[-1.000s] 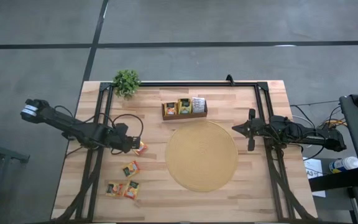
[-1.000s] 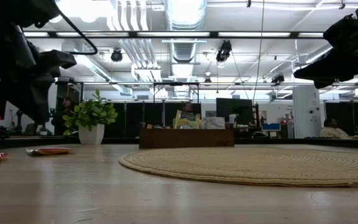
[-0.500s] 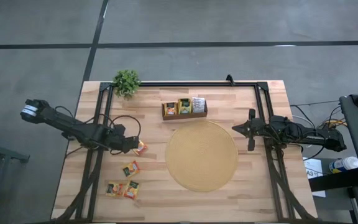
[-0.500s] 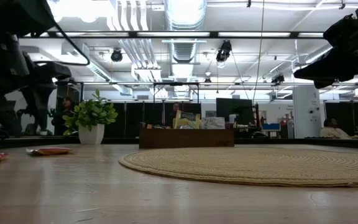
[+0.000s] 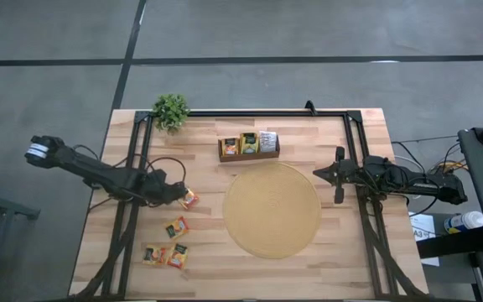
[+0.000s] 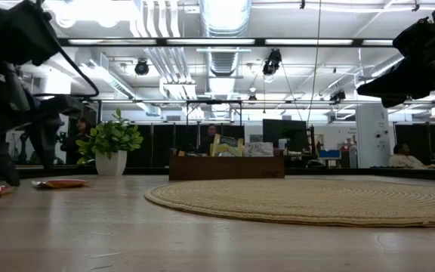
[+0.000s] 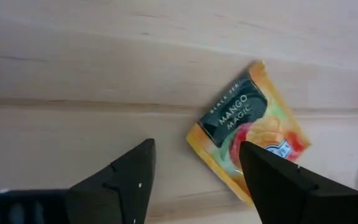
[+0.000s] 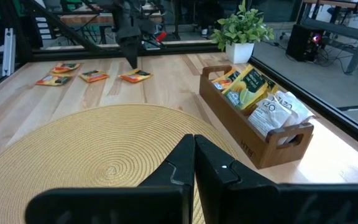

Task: Pick & Place Tea
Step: Put the orange tea bag into the left section of the wooden organizer

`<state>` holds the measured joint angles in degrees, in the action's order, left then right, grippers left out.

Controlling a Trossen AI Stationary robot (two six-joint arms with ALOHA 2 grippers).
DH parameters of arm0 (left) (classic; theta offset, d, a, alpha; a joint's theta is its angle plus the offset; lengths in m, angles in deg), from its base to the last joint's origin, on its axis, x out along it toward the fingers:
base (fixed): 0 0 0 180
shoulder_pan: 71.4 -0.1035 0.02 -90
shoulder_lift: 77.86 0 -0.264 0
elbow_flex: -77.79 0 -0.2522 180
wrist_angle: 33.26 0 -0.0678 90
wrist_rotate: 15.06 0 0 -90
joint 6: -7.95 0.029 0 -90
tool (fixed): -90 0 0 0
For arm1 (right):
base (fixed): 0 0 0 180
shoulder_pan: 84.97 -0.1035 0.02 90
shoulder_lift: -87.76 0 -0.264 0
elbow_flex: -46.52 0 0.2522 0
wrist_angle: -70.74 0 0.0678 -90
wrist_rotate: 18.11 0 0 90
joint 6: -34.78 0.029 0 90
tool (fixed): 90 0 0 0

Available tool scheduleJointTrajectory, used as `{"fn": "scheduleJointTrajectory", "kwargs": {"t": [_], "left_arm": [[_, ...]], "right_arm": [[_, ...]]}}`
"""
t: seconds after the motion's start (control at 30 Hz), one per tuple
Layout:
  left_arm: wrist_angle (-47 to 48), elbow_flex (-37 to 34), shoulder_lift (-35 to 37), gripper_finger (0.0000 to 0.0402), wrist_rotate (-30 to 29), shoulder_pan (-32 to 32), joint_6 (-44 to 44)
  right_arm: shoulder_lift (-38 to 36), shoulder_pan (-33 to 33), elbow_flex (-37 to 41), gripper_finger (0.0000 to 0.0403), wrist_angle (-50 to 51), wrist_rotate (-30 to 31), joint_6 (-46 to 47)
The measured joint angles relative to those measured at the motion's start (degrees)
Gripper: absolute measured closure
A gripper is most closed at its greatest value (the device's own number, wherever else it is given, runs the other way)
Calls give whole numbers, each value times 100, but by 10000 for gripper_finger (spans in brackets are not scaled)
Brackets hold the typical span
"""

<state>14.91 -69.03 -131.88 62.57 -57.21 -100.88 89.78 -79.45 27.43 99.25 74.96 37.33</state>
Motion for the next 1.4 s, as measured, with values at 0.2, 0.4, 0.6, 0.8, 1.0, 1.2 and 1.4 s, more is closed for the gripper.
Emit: {"fn": "scheduleJointTrajectory", "kwargs": {"t": [0.2, 0.4, 0.6, 0.8, 1.0, 1.2, 1.4], "left_arm": [[-558, -186, 50, 168, -28, -162, 94], [-842, -297, 20, 169, 128, -249, 105], [-809, -412, 22, 169, 138, -291, 81], [-796, -456, 4, 172, 177, -485, -15], [-801, -469, 0, 200, 156, -696, 229], [-787, -476, -20, 219, 38, -818, 336], [-819, -474, -102, 231, 36, -852, 393]], "right_arm": [[0, 1, -2, 394, 0, 2, 0], [2, 0, -2, 394, 0, 2, 0], [1, 0, -2, 394, 0, 1, 0], [7, 0, -2, 394, 0, 2, 0], [7, 0, -2, 394, 0, 2, 0], [4, 1, -1, 394, 0, 2, 0], [4, 0, -2, 394, 0, 2, 0]]}}
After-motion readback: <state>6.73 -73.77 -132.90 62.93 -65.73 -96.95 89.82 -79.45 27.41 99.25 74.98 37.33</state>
